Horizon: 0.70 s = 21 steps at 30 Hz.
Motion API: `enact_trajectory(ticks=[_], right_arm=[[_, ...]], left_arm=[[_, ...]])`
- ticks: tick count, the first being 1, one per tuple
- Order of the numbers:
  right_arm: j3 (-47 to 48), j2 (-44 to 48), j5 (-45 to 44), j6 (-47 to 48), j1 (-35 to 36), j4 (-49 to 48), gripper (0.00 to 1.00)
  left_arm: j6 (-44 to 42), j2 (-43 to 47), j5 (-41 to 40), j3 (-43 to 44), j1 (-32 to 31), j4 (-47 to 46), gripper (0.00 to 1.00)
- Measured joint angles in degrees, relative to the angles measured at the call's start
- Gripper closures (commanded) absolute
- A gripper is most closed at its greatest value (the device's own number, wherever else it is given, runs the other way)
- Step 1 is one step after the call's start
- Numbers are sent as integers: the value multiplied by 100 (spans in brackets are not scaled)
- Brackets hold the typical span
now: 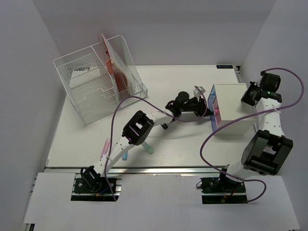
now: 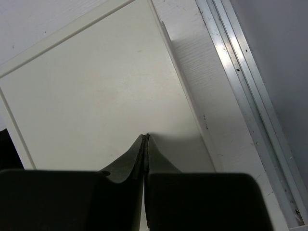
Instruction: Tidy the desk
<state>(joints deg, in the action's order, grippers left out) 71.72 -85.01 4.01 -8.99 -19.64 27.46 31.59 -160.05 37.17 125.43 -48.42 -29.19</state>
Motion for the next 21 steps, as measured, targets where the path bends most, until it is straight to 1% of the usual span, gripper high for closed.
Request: enact_trajectory(ticks=[2,5,6,7,11,13,15,16,18,21], right_arm=[[0,0,-2,0,0,0,99],[0,0,-4,0,0,-2,99],[0,0,-4,0,0,-2,99],[0,0,-7,0,0,-2,99],[0,0,-20,0,0,-2,99],[0,0,-22,0,0,-2,99],[0,0,-26,0,0,-2,99],[0,0,-31,0,0,-2,100],[0,0,-59,-2,2,-4,100],[0,0,-94,-2,0,-2,100]], left_arm=[[22,-4,-33,2,7,-13,66],[44,-4,-28,2,9,-15,66],[44,-4,-26,2,11,-15,69],[48,-4,-24,2,9,-15,74],[85,-4,2,-2,15,-37,81],[85,-4,11,-15,17,-48,88],[90,-4,22,-63,24,-111,91],[103,-4,31,-120,28,-205,97],[129,20,39,-278,55,-413,100],[144,149,85,-597,101,-654,100]])
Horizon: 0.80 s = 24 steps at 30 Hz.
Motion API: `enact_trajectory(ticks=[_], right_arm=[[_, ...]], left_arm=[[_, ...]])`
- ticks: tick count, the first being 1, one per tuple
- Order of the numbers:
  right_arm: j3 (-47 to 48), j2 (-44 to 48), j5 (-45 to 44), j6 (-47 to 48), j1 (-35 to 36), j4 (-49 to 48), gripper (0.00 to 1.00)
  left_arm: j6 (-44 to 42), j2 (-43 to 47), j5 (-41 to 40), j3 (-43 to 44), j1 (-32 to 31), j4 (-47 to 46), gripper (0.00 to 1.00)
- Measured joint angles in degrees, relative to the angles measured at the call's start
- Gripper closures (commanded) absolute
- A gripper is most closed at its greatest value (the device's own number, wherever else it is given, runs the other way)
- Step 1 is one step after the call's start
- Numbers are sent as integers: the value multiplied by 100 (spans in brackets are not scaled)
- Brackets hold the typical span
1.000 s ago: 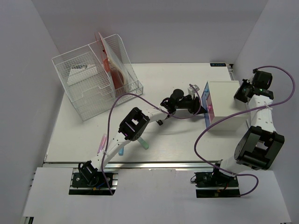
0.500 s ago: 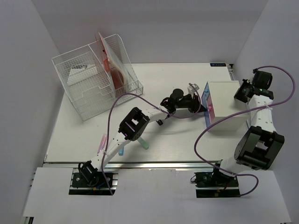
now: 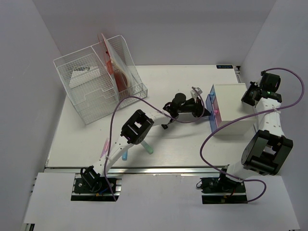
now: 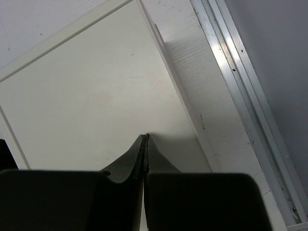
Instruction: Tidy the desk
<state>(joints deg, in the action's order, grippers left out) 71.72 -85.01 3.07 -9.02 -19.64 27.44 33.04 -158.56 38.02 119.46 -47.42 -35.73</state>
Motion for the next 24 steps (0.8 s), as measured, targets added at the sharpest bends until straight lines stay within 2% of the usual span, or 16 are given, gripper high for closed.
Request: enact_trajectory(ticks=[8,14,19,20,21,22,24], right_arm=[[0,0,-85,-2,4,-7,100],[0,0,-192,-4,7,-17,100],[4,0,-275,-4,7,-20,100],[4,0,-289,-4,7,-17,100],[7,0,-299,-4,7,-17,100],[7,0,-310,-4,7,-15,99],[15,0,-313,0,7,0,94]], left_arm=[[-37,774,348,-1325,313,-240,100],[-417,1480,579,-2256,612,83,100],[-844,1952,601,-2647,723,586,100],[-916,2017,573,-2688,719,645,93],[-960,2059,555,-2719,719,697,82],[-994,2087,551,-2747,706,743,64],[-1056,2109,527,-2789,695,807,46]])
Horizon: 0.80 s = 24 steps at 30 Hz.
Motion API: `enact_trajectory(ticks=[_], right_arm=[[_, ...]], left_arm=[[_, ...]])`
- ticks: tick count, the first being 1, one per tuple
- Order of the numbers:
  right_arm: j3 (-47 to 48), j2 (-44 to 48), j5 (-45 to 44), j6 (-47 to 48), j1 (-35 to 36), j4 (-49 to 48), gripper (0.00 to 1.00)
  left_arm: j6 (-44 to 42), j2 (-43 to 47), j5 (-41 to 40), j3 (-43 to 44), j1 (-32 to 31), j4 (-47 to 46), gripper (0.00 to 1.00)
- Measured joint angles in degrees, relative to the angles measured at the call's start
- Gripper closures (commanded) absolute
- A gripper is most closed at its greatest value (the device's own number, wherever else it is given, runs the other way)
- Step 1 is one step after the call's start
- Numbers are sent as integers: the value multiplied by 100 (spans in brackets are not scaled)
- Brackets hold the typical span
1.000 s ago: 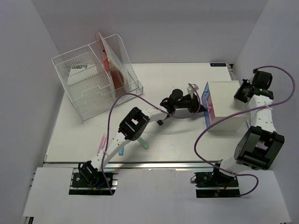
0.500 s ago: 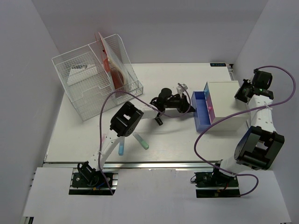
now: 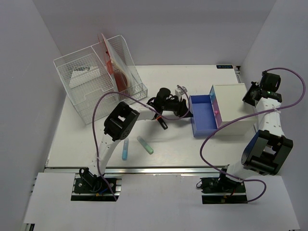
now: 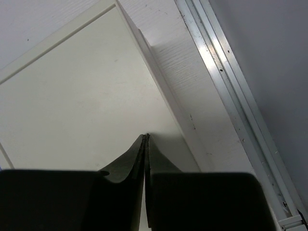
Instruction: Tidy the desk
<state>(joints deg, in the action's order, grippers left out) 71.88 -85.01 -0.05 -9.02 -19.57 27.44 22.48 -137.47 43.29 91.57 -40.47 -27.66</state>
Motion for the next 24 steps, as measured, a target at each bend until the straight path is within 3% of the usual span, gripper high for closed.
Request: enact_trajectory(ticks=[2,3,6,9,10,12,13,14,18,24], right_arm=[[22,0,2,15,0,24,88],[44,0,0,31,0,68,85],[116,0,15,105,-2,214,78],[236,0,129,236,22,437,63],[304,0,140,323,52,511,45],[494,0,-153,474,264,649,30],[645,0,-350,588,479,743,15],[791,0,-505,647,719,813,11],[1486,15,-988,940,2002,1010,11],[1493,92,-1368,1003,4070,1014,11]], left_arm=[[-59,2,2,-11,15,127,13],[-87,11,-11,-13,28,203,3],[-133,118,-109,-94,92,463,2],[-208,422,-240,-282,181,758,2],[-216,544,-282,-326,221,870,2],[-232,881,-393,-442,326,1097,2],[-240,1088,-444,-503,391,1246,2],[-254,1300,-518,-560,455,1386,2],[-308,2566,-1453,-916,664,2555,2],[153,5003,-3582,-1856,702,4389,2]])
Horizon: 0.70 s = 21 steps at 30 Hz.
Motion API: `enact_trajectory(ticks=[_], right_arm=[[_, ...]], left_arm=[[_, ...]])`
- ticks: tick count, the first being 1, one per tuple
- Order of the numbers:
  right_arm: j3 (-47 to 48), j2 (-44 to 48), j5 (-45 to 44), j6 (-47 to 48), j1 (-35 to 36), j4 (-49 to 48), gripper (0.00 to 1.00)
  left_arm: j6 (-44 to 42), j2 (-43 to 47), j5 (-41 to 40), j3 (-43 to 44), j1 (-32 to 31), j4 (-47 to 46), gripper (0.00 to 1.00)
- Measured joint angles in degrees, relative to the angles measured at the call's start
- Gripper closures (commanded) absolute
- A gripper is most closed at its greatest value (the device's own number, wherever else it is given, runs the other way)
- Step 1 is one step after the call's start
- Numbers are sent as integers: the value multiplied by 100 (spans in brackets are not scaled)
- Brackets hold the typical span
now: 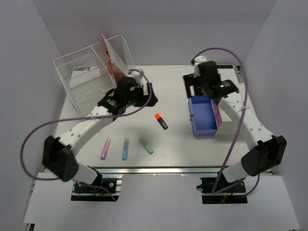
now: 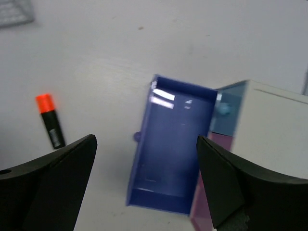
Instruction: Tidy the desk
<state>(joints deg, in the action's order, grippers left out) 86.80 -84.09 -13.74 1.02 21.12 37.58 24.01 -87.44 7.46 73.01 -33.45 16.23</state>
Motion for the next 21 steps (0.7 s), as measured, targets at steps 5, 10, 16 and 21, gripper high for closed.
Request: enact_trajectory(ticks=[5,10,16,21], right_arm=[[-122,-566,173,-31,1292,-72,11],[-127,-1882,730,-155,1943,-350,11],[-168,-2806,1115,-382,2107,-479,13],[-203,-3082,890,-457,2223,-811,27]], left_arm=[[831,1574,-1414,-826,293,1460,2],[1480,2369,-2111,-1751,876,2570,2],[1943,3032,-2411,-2179,979,3366,2],[2218,3324,-2505,-2288,979,3580,2]])
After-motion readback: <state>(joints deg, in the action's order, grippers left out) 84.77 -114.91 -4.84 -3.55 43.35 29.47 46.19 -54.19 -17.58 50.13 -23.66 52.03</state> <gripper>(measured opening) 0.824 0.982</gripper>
